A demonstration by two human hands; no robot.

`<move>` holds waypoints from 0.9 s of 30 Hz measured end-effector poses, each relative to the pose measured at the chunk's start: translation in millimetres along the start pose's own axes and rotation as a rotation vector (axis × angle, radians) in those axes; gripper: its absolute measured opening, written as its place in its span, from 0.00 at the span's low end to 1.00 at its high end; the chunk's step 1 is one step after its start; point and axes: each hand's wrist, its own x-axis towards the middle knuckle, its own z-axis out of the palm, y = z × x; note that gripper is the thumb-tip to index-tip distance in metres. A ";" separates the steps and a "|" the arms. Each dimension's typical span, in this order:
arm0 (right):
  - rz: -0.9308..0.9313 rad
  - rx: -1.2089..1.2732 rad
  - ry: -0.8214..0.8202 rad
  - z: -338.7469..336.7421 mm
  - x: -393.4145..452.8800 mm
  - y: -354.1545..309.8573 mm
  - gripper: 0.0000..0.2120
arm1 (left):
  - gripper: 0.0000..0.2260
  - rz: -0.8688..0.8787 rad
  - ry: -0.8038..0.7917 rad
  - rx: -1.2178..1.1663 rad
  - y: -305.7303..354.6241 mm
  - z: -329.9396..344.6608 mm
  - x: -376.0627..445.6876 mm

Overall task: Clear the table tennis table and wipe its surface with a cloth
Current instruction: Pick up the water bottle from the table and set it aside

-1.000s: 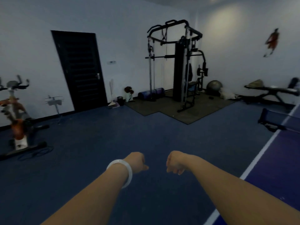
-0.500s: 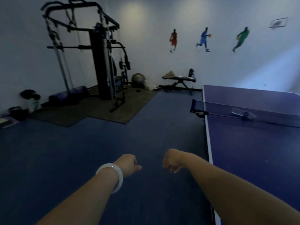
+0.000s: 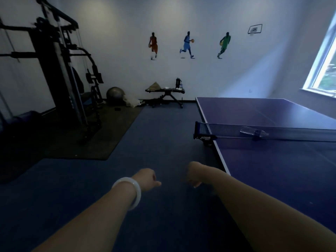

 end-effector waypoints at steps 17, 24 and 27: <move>0.508 0.665 -0.012 -93.8 323.4 63.2 0.16 | 0.15 0.384 -0.055 0.086 -54.4 -157.9 391.1; 0.633 0.827 0.034 -115.1 427.8 132.0 0.17 | 0.15 0.480 -0.132 0.188 -31.5 -182.2 542.8; 0.654 0.876 0.074 -127.8 485.4 178.2 0.18 | 0.16 0.509 -0.125 0.214 -8.4 -199.2 617.6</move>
